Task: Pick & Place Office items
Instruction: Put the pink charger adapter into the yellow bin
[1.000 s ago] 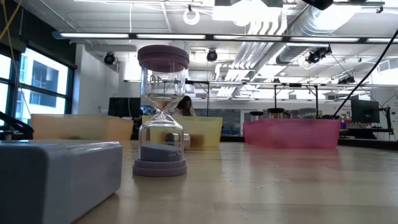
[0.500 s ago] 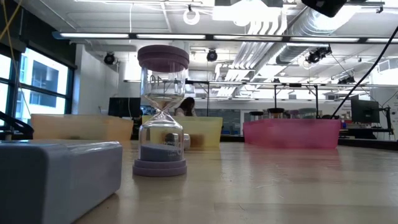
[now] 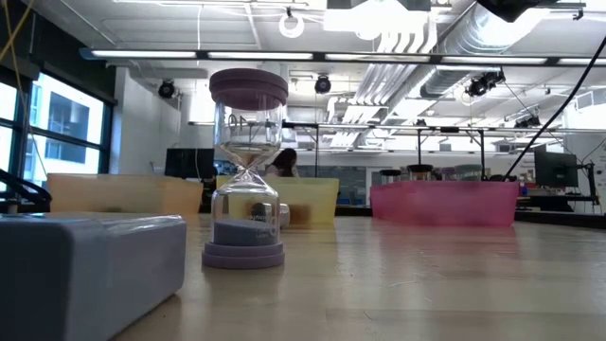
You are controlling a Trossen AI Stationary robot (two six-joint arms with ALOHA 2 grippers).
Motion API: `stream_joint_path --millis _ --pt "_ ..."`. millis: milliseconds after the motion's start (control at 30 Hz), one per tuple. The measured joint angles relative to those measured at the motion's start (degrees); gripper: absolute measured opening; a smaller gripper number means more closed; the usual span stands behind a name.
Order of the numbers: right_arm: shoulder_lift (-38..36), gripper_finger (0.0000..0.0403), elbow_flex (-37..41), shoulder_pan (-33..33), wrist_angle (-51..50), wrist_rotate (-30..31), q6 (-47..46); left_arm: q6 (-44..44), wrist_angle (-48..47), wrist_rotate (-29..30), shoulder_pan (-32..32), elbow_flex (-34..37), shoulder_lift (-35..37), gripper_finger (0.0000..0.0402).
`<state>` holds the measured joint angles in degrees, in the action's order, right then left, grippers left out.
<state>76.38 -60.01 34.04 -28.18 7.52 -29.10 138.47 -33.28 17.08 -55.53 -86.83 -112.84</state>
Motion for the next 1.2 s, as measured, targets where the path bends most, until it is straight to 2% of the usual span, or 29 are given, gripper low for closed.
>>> stream_joint_path --millis 167,467,600,700,800,967,1067,1200 --pt "0.02 0.0277 0.00 0.00 -0.04 -0.88 0.44 0.01 8.67 -1.48 -0.59 0.04 -2.29 0.0207" --pt "0.00 0.0277 -0.02 -0.02 -0.33 -1.59 0.51 0.50 9.51 -5.64 -1.31 0.02 -2.02 0.0207" --pt "0.00 0.0277 -0.02 -0.02 -0.33 -1.50 0.68 0.08 8.85 -4.01 -1.29 0.02 -2.13 0.0207" --pt "0.00 0.0277 -0.04 -0.02 -0.31 -1.49 0.85 -5.63 7.27 -2.44 -0.34 0.02 -2.13 0.0207" --pt "0.00 0.0277 -0.04 -0.02 -0.33 -1.52 0.63 -7.66 6.18 1.07 0.79 0.00 -2.13 0.0207" --pt "0.00 0.0277 -0.04 -0.02 -0.33 -1.52 0.61 -5.28 1.86 16.05 1.20 -0.02 -2.06 0.0207" --pt "0.00 0.0277 -0.04 -0.02 -0.35 -1.71 0.57 -6.15 1.43 19.13 1.18 -0.02 -2.05 0.0207" --pt "0.00 0.0277 -0.04 -0.02 -0.37 -1.71 0.54 -13.84 1.82 21.13 2.14 -2.96 -1.97 0.0207"
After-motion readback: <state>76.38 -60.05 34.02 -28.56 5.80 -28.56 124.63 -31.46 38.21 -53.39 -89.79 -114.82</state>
